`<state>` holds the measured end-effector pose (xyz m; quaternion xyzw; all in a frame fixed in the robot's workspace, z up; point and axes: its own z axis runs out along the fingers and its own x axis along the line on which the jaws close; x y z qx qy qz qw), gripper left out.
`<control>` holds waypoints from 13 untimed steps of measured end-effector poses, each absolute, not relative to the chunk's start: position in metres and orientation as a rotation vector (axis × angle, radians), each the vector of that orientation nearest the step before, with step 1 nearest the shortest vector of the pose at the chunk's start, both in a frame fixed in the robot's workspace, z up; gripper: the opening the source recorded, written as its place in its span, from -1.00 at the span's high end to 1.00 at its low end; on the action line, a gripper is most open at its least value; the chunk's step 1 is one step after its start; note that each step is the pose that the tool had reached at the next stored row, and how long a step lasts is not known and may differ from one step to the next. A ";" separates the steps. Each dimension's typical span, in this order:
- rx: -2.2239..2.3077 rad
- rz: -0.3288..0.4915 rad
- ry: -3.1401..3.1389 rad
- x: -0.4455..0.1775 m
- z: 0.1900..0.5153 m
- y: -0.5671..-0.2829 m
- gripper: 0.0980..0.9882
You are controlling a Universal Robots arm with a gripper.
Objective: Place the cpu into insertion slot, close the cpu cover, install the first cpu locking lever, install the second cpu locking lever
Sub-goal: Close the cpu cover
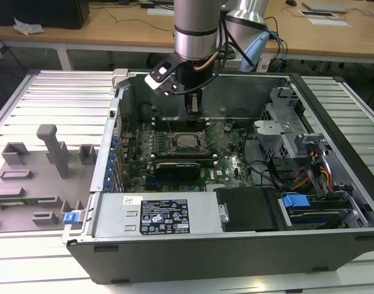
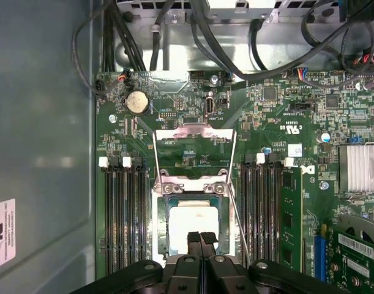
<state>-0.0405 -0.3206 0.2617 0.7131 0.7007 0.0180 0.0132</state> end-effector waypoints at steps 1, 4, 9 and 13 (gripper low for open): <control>2.222 0.056 2.183 -0.037 0.262 -0.321 0.98; 2.222 0.056 2.183 -0.021 0.262 -0.321 0.98; 2.222 0.056 2.183 -0.004 0.262 -0.321 0.98; 2.222 0.056 2.183 0.009 0.262 -0.321 0.98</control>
